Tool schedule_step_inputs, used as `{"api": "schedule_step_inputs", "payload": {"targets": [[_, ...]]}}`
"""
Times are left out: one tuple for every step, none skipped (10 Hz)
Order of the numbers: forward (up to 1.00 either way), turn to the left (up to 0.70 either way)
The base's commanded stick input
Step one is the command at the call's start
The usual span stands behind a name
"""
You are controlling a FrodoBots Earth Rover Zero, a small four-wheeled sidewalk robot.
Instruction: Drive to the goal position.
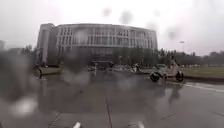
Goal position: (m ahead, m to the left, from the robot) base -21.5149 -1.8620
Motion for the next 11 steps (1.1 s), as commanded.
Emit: {"api": "schedule_step_inputs", "payload": {"targets": [[0.70, 0.01], [0.70, 0.01], [0.70, 0.01], [0.70, 0.01], [0.70, 0.01], [0.70, 0.01], [0.70, 0.01], [0.70, 0.01], [0.70, 0.01], [0.70, 0.01], [0.70, 0.01]]}}
